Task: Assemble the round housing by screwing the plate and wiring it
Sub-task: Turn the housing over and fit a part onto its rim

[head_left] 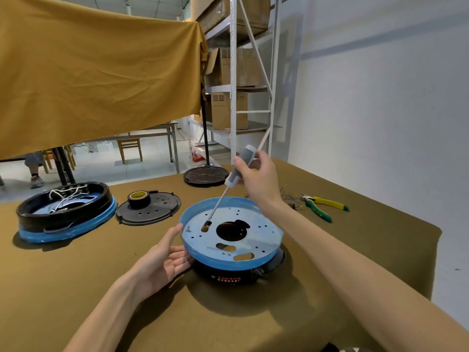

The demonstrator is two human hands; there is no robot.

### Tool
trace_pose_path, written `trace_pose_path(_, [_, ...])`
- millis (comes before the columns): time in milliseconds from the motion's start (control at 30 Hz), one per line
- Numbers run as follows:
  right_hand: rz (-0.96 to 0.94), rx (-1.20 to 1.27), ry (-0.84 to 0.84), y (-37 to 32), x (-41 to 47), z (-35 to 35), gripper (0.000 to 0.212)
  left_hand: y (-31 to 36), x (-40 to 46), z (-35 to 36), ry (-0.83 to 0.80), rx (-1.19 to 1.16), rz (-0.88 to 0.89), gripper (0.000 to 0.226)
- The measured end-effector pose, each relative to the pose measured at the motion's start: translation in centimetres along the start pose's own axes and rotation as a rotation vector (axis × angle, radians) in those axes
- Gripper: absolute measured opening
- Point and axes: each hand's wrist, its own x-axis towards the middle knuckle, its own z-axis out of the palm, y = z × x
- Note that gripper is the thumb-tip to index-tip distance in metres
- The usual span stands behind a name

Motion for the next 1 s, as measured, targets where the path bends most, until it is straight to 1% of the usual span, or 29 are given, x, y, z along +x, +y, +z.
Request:
trace_pose_path(67, [-0.037, 0.062, -0.082, -0.6, 0.3, 2.2, 0.012, -0.1, 0.2, -0.2, -0.005, -0.030, -0.009, 0.084])
trace_pose_path(100, [-0.064, 0.056, -0.108, -0.7, 0.5, 3.2, 0.013, 0.0, 0.3, -0.3, -0.007, -0.039, -0.012, 0.085])
trace_pose_path(233, [-0.192, -0.034, -0.128, -0.5, 1.1, 5.9, 0.023, 0.0, 0.3, -0.2, -0.039, -0.050, -0.024, 0.088])
trace_pose_path(333, [-0.194, -0.076, -0.150, 0.0, 1.4, 7.0, 0.027, 0.0, 0.3, -0.2, -0.053, -0.061, -0.034, 0.089])
trace_pose_path(500, [-0.225, -0.116, -0.179, 0.6, 1.6, 7.5, 0.026, 0.2, 0.4, -0.3, -0.055, -0.072, -0.054, 0.088])
trace_pose_path(600, [-0.199, -0.095, -0.201, 0.7, 1.8, 7.5, 0.026, 0.2, 0.3, -0.2, -0.041, -0.063, -0.055, 0.086])
trace_pose_path(700, [-0.216, -0.130, -0.204, 0.9, 1.7, 7.8, 0.025, 0.3, 0.1, 0.0, -0.022, -0.064, -0.061, 0.085])
trace_pose_path(1000, [-0.208, -0.150, -0.259, 0.9, 2.1, 7.7, 0.024, 0.5, -0.8, 0.5, -0.027, -0.078, -0.059, 0.081])
